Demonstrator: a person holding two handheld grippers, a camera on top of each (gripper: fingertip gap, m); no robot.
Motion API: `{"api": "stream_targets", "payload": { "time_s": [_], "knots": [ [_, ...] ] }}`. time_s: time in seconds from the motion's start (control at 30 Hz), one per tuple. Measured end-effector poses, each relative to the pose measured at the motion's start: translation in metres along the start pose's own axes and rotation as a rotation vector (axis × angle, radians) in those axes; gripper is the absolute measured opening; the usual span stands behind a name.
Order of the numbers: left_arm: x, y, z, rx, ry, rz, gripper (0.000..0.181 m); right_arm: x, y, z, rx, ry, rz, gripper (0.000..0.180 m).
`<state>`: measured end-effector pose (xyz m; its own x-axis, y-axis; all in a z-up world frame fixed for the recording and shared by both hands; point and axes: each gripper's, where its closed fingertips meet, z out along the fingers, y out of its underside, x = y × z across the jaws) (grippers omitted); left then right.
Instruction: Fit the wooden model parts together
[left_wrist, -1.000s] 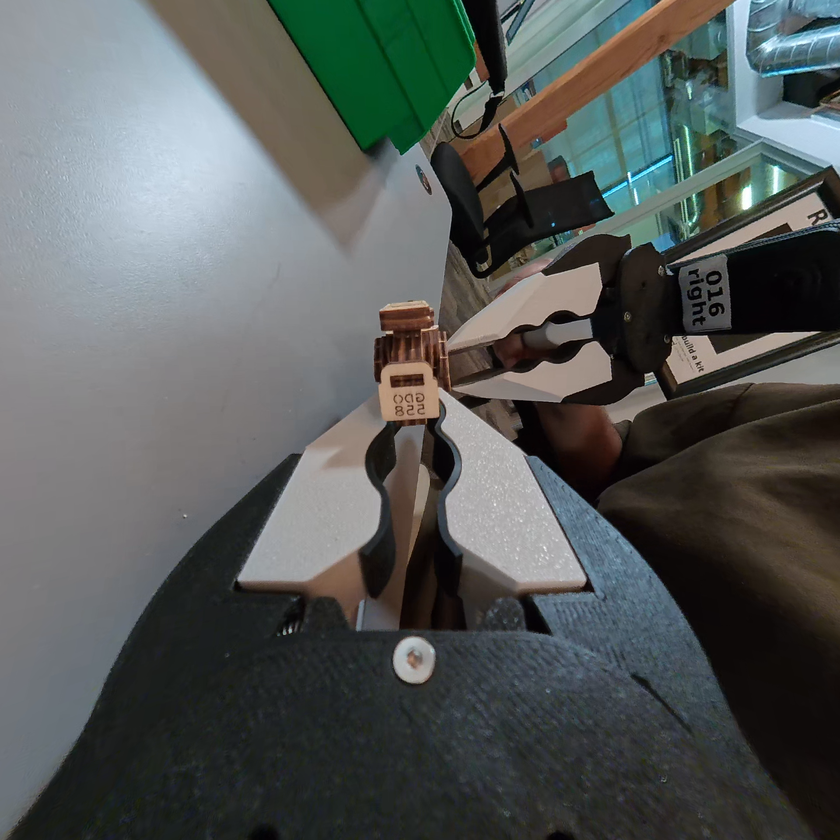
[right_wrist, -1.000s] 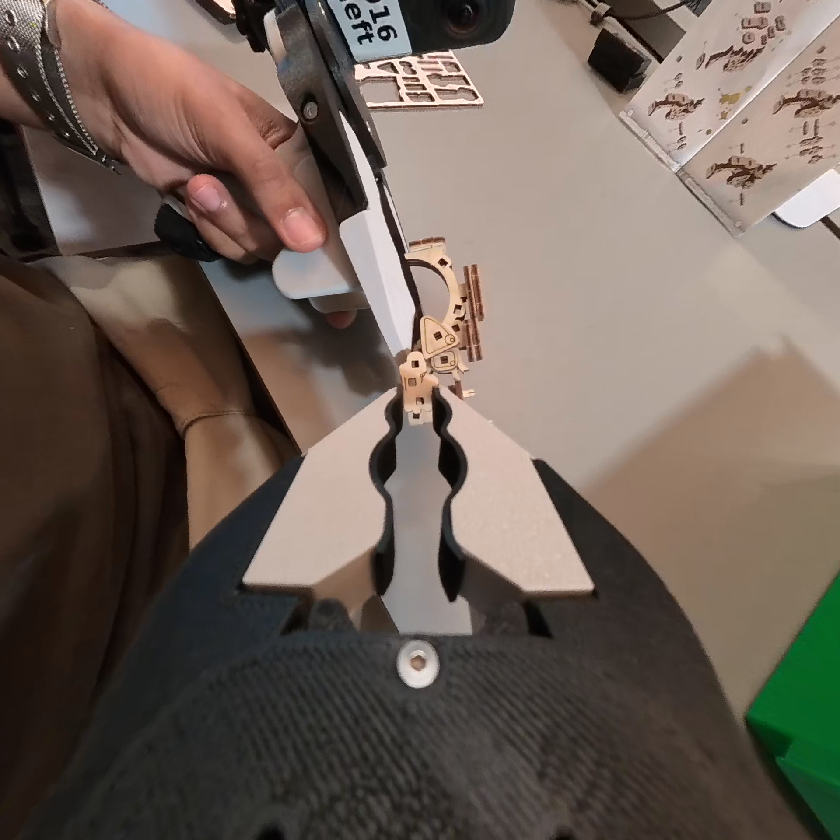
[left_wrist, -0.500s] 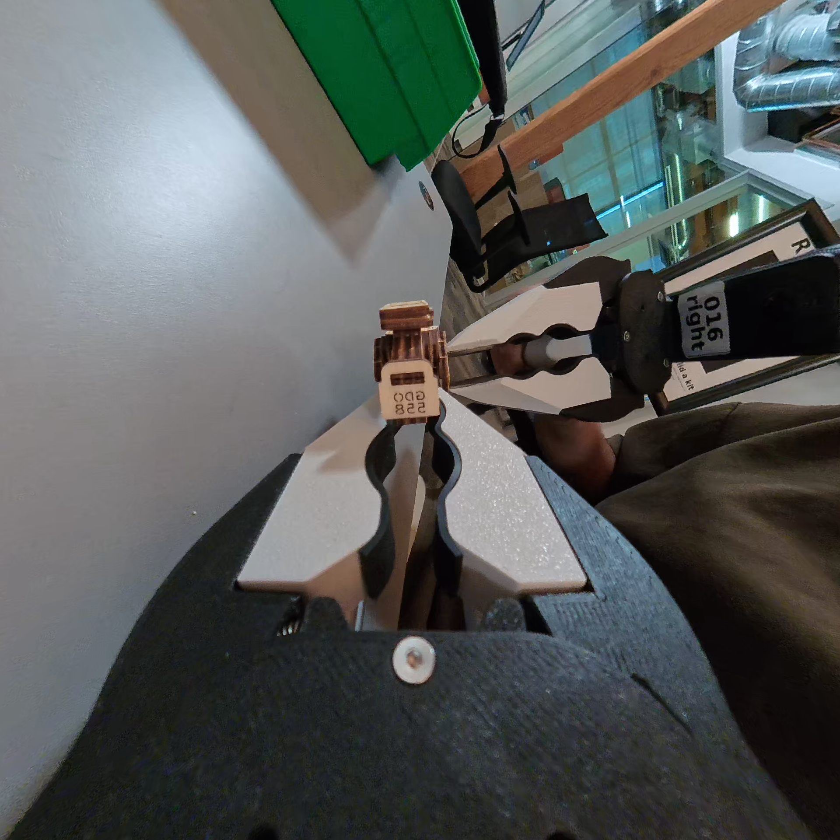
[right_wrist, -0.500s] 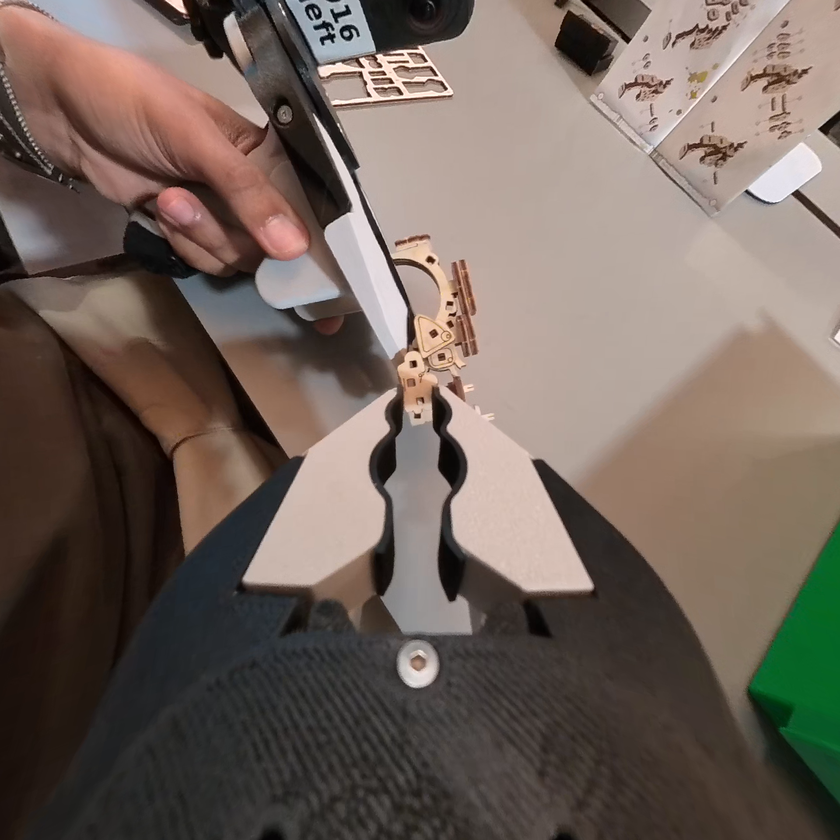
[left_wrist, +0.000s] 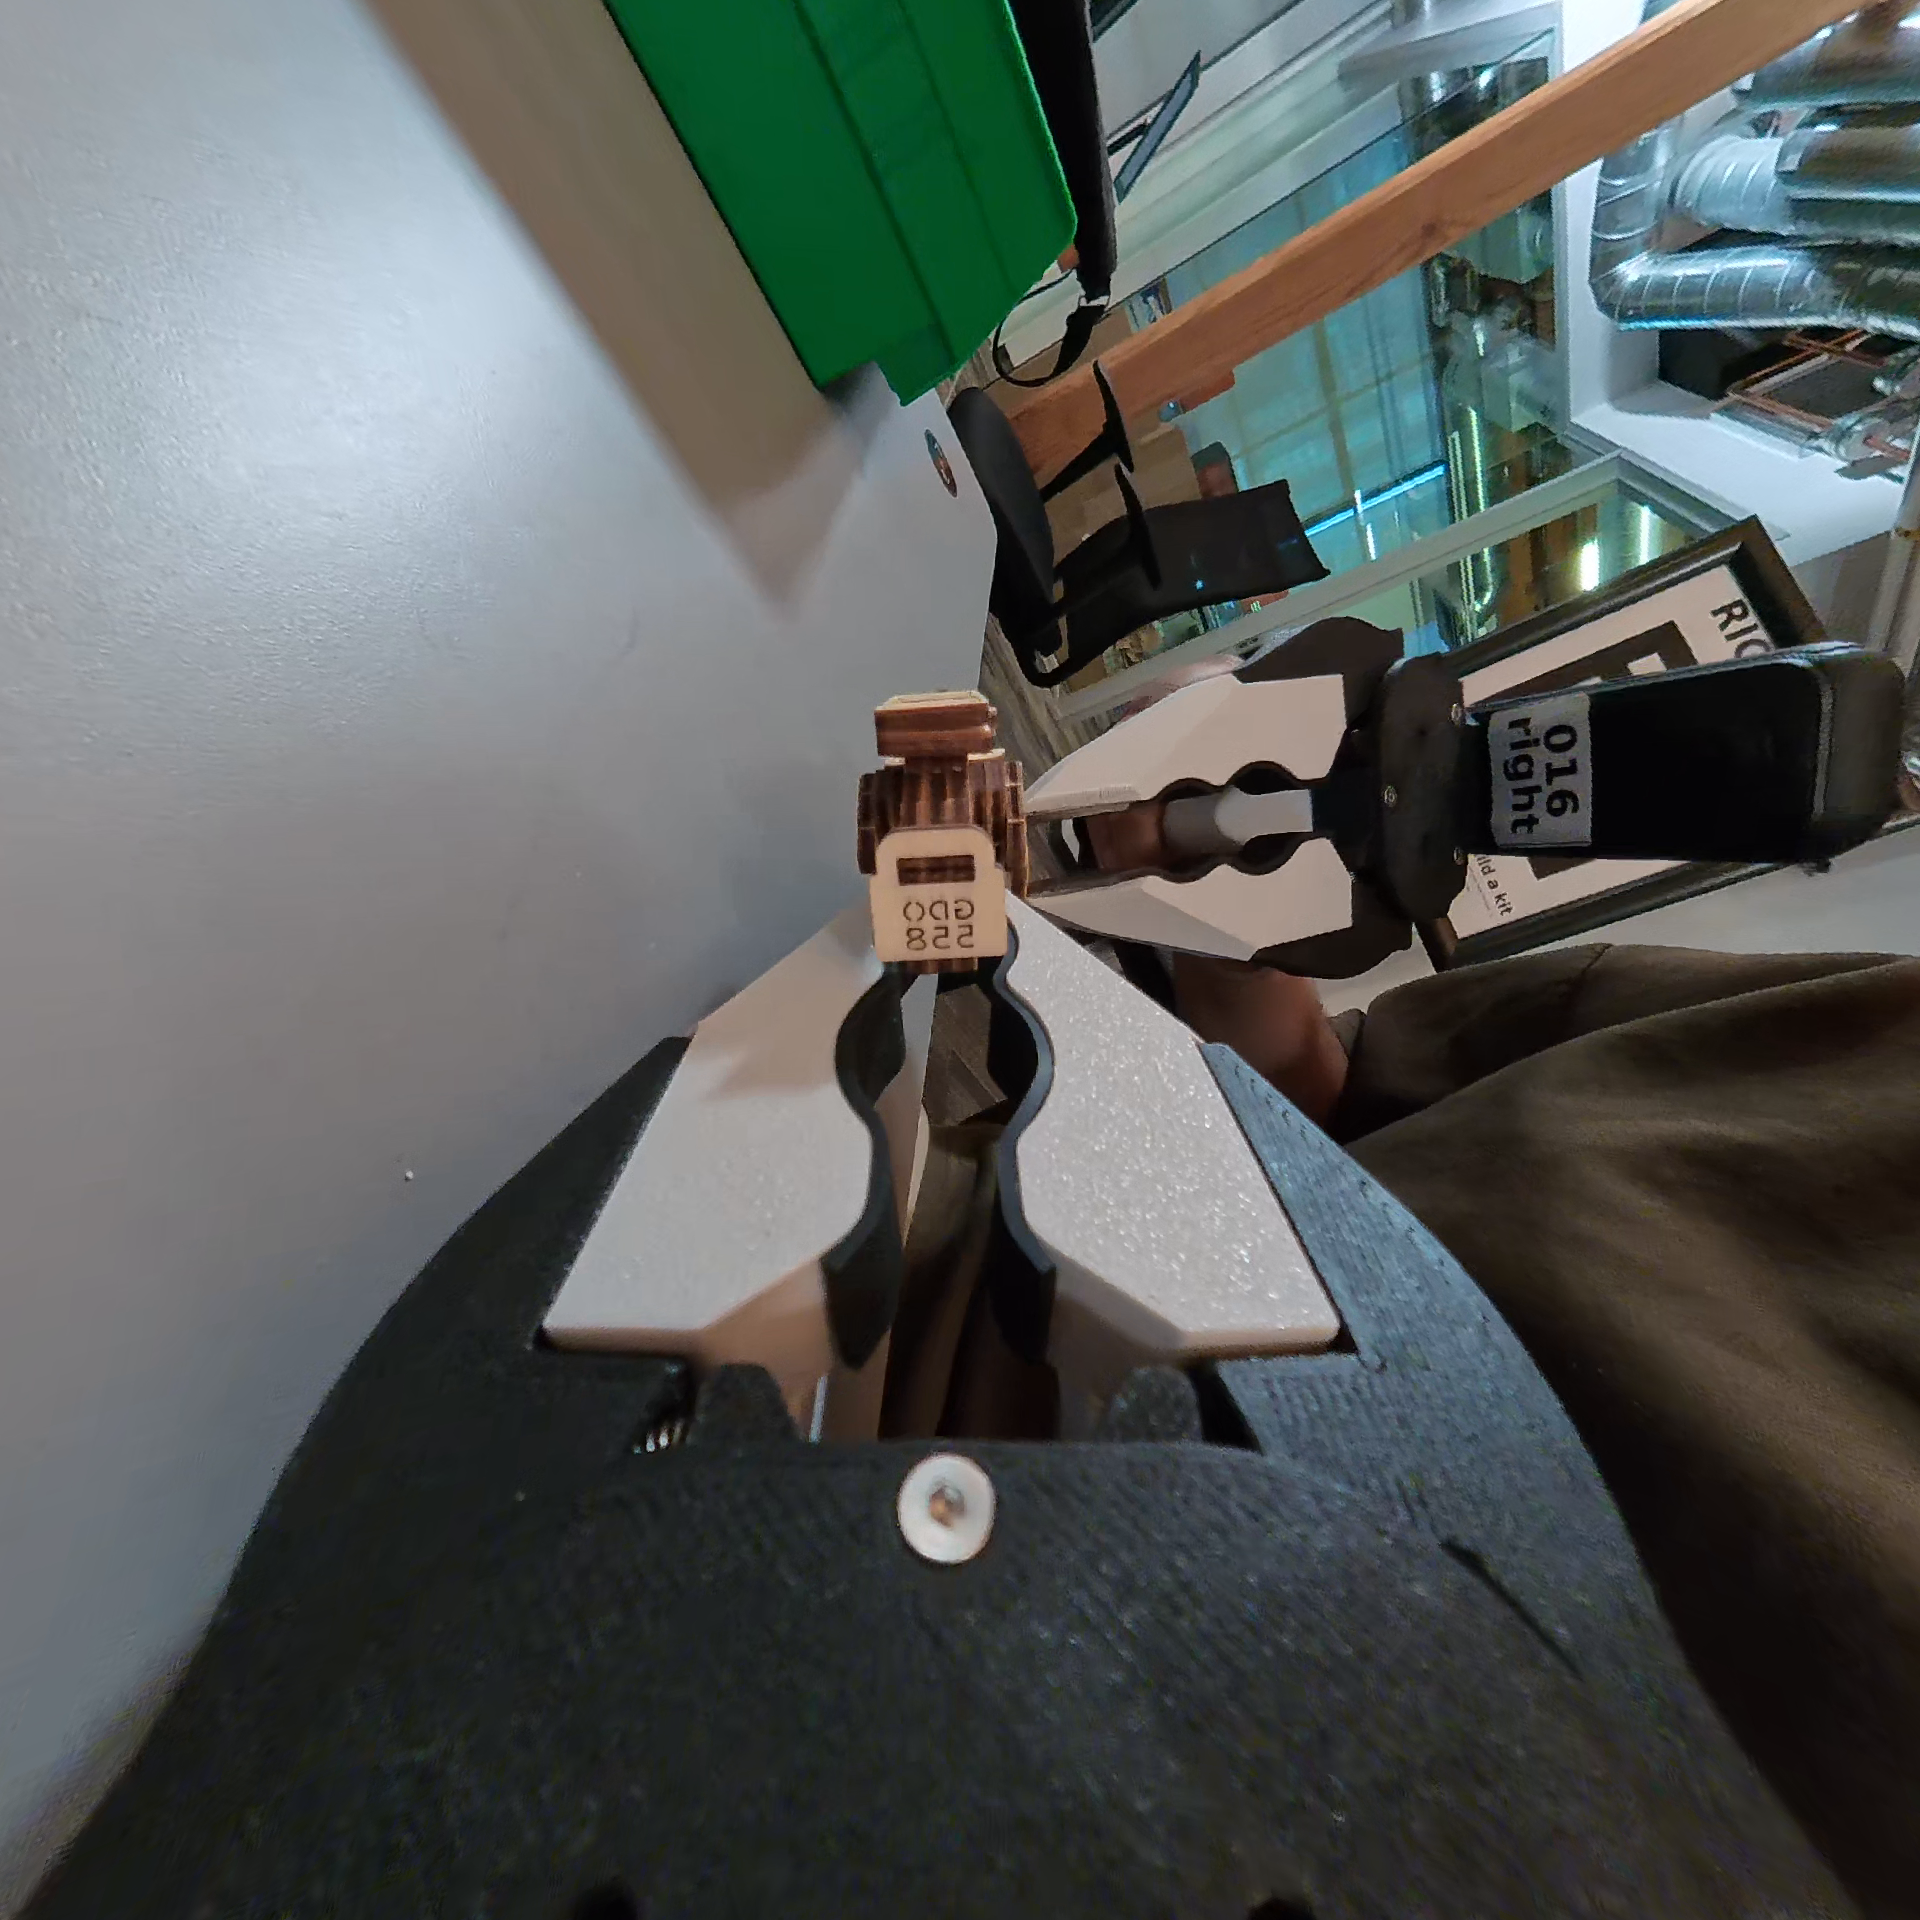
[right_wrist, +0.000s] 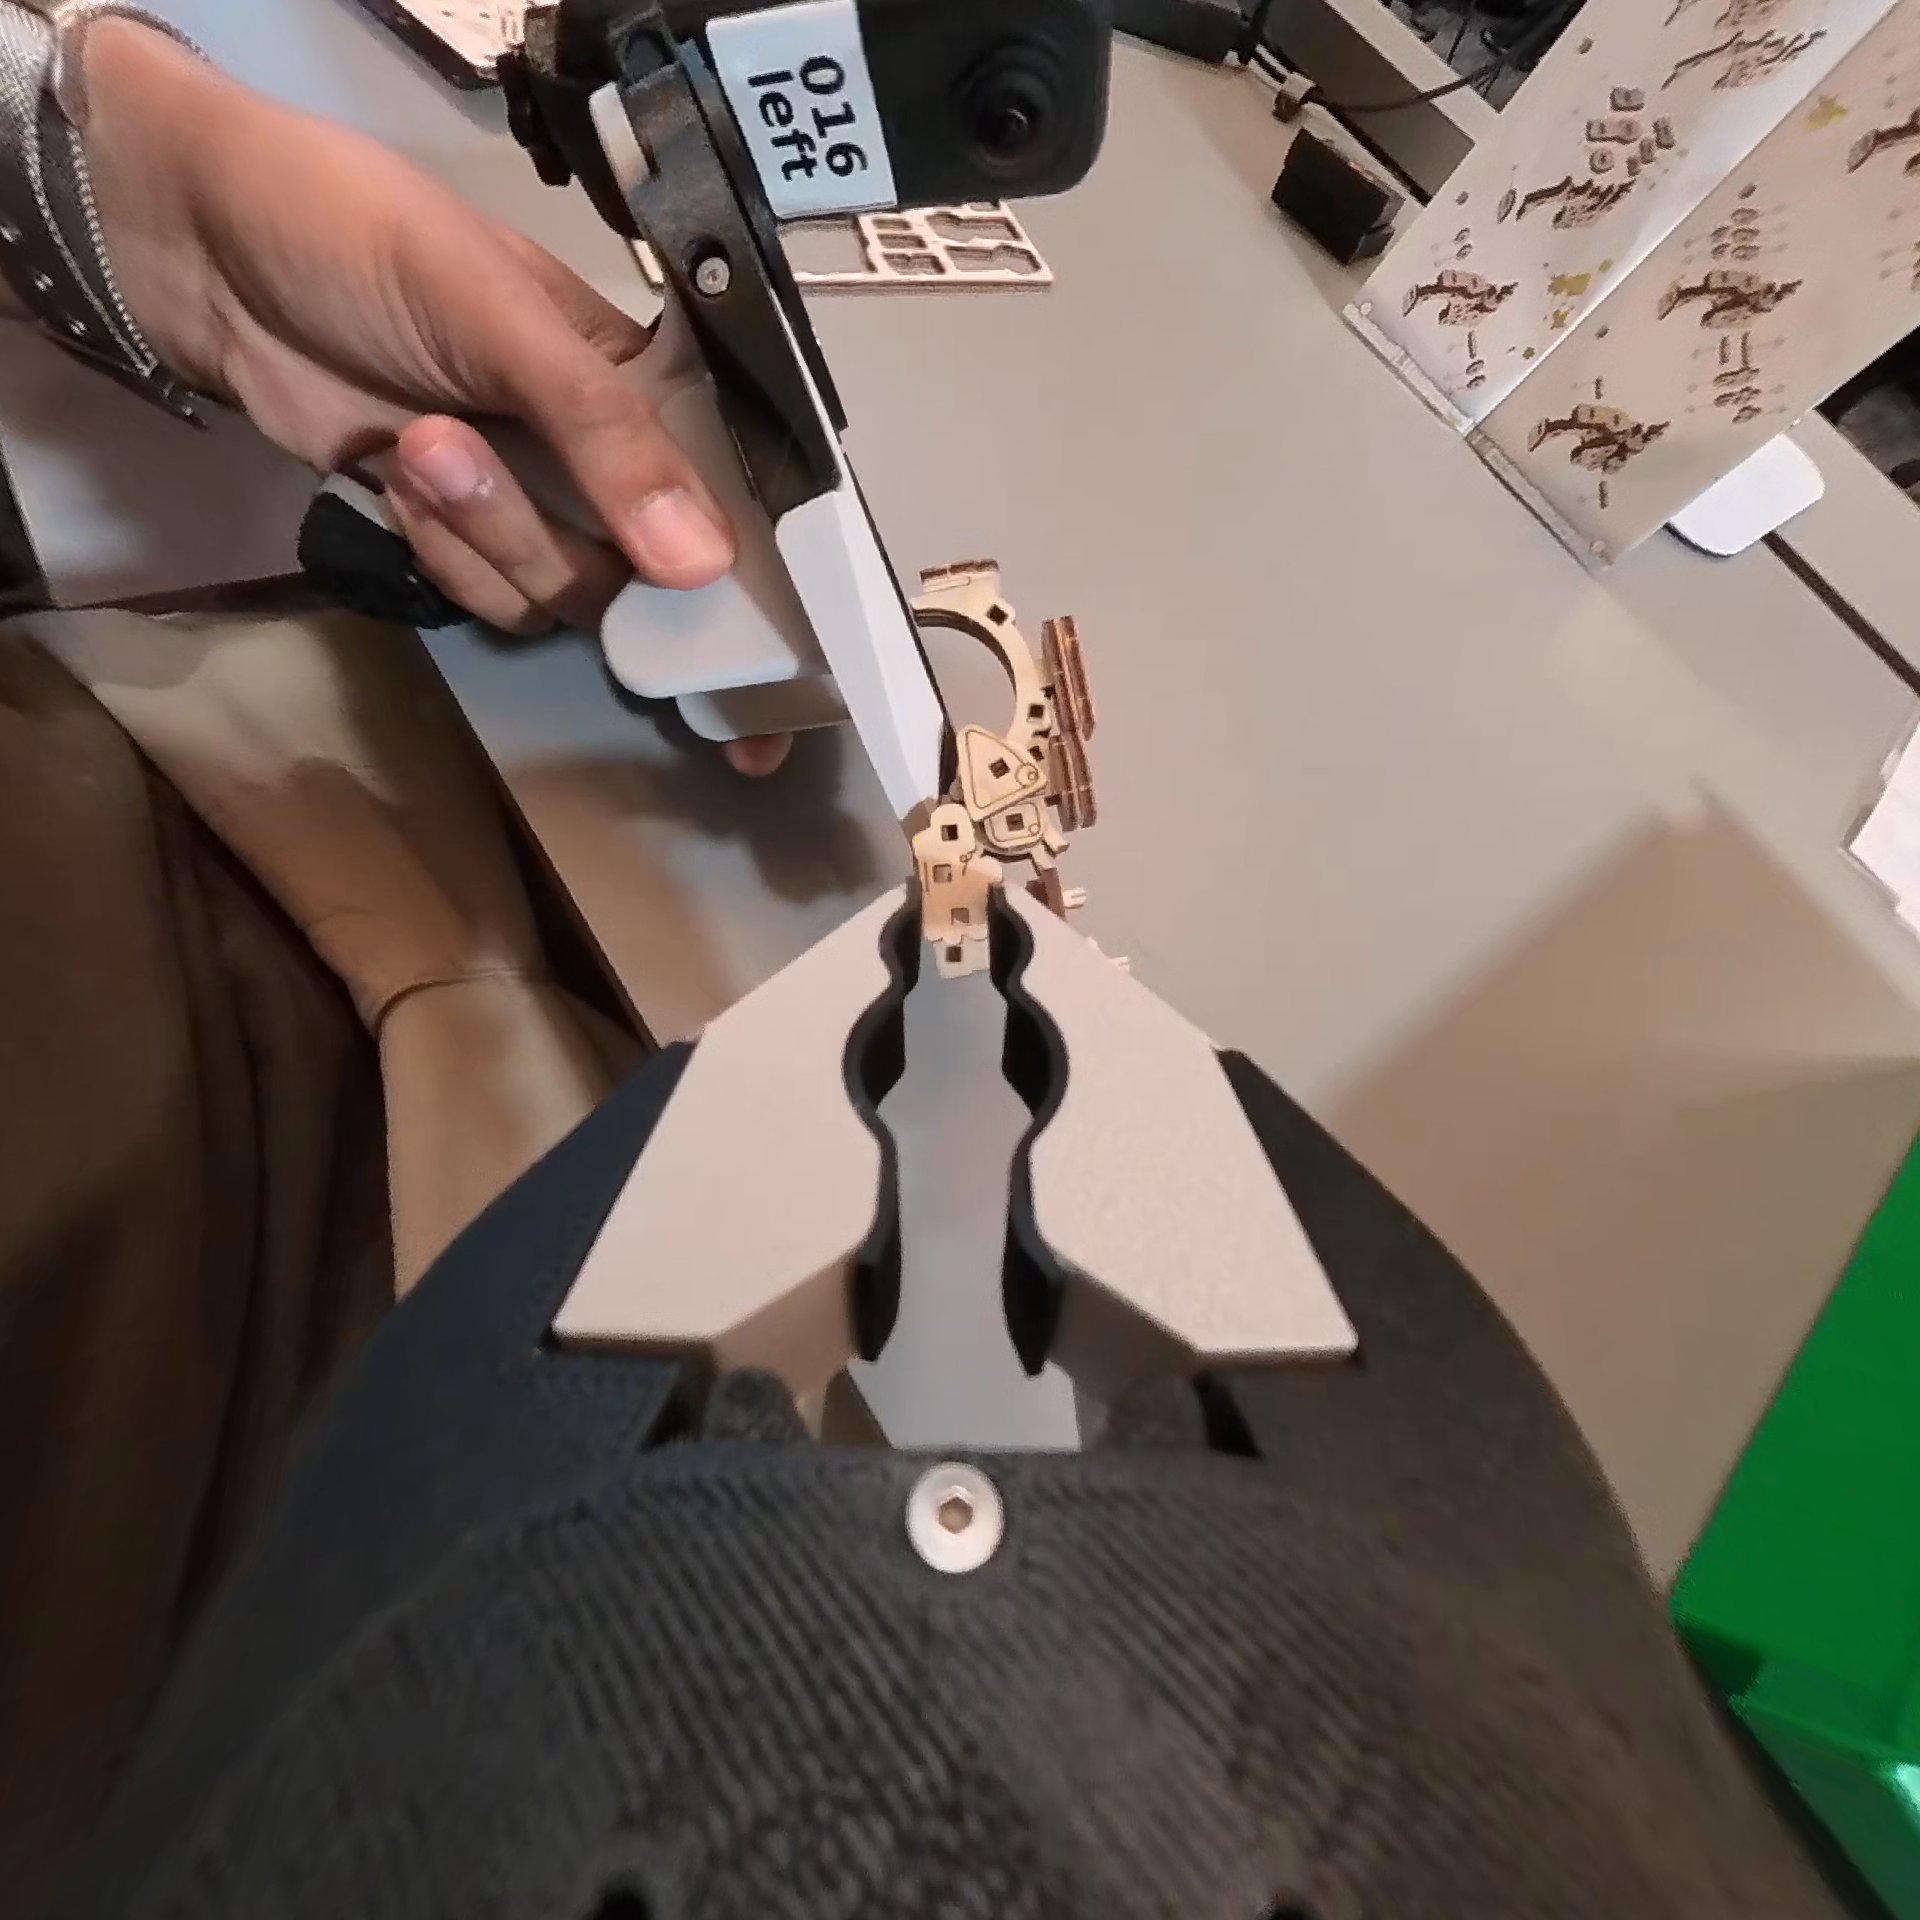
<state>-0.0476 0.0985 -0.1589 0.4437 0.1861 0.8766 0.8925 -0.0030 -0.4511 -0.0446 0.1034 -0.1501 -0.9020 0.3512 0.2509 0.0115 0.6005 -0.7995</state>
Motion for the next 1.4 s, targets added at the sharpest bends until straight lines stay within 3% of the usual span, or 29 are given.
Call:
{"api": "stream_targets", "payload": {
  "time_s": [0.6, 1.4],
  "knots": [
    [0.002, 0.011, 0.004, -0.072, 0.007, 0.022, 0.004, -0.008, 0.006, -0.006, 0.031, -0.086, -0.1, 0.011],
    [0.004, 0.007, 0.005, -0.036, 0.013, 0.004, 0.005, -0.004, 0.003, -0.006, 0.04, -0.07, -0.028, 0.011]
  ]
}}
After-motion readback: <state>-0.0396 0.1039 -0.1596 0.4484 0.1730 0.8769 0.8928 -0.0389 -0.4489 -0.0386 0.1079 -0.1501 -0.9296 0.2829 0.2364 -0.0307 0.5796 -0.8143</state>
